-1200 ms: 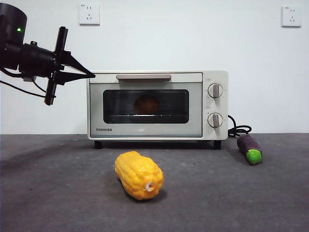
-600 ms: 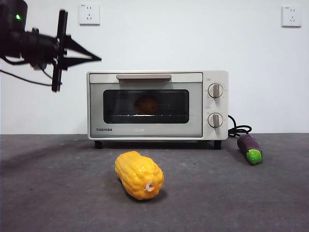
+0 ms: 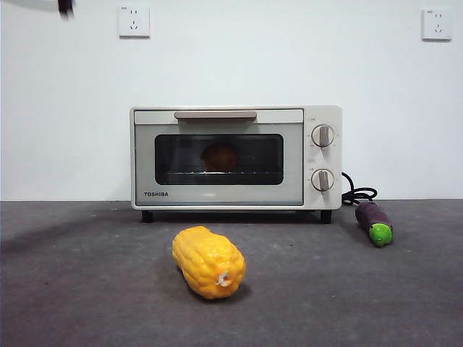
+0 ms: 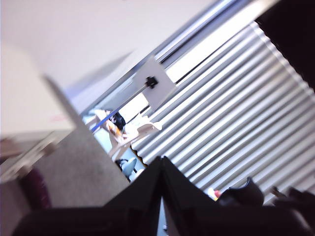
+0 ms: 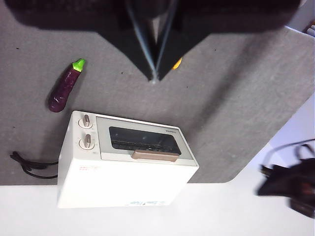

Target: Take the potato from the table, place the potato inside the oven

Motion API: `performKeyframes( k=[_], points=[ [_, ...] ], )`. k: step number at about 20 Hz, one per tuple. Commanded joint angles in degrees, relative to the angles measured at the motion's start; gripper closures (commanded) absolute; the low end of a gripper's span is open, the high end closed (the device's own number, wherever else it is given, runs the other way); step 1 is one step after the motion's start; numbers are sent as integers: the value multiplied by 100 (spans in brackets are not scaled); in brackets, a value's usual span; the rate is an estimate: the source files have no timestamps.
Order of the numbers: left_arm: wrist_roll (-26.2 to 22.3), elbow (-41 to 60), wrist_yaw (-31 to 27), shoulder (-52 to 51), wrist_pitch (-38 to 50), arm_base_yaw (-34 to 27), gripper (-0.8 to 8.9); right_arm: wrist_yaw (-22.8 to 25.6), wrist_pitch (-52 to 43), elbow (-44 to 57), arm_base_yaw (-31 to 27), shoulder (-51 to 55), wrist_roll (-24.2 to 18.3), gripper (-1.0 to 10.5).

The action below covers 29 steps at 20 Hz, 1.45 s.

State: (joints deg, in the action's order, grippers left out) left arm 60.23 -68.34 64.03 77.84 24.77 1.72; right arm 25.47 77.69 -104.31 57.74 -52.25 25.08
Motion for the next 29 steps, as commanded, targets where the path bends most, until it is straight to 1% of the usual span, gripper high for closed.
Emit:
performKeyframes(
  k=[1, 3, 6, 7, 8, 11, 13, 14, 17, 20, 24, 29],
  points=[
    [-627, 9, -52, -798, -389, 15, 820, -15, 125, 15, 7, 0, 42, 945],
    [-964, 9, -225, -1325, -863, 15, 820, -13, 127, 15, 7, 0, 42, 945],
    [-1652, 9, -748, -2131, -1958, 15, 820, -11, 125, 15, 7, 0, 39, 945],
    [-1856, 9, -979, -2376, -2376, 15, 820, -11, 125, 15, 7, 0, 39, 945],
    [-2129, 9, -1333, -2688, -2973, 15, 820, -11, 125, 15, 7, 0, 39, 945],
    [-2813, 9, -2210, -3394, -4391, 15, 820, 7, 125, 15, 7, 0, 37, 945],
    [-3202, 9, -2553, -3777, -5121, 15, 819, 13, 125, 15, 7, 0, 24, 945],
    [-3357, 9, -2638, -3960, -5458, 15, 818, 13, 125, 15, 7, 0, 26, 945],
    [-3429, 9, -2653, -4365, -6181, 15, 818, 13, 125, 15, 7, 0, 26, 945],
    [-3427, 9, -2651, -4568, -6575, 15, 818, 13, 125, 15, 7, 0, 26, 945],
    [-3432, 9, -2612, -4605, -6800, 15, 818, 11, 127, 15, 7, 0, 26, 945],
    [-3432, 9, -2618, -4365, -6806, 15, 818, 33, 125, 15, 7, 0, 26, 945]
  ],
)
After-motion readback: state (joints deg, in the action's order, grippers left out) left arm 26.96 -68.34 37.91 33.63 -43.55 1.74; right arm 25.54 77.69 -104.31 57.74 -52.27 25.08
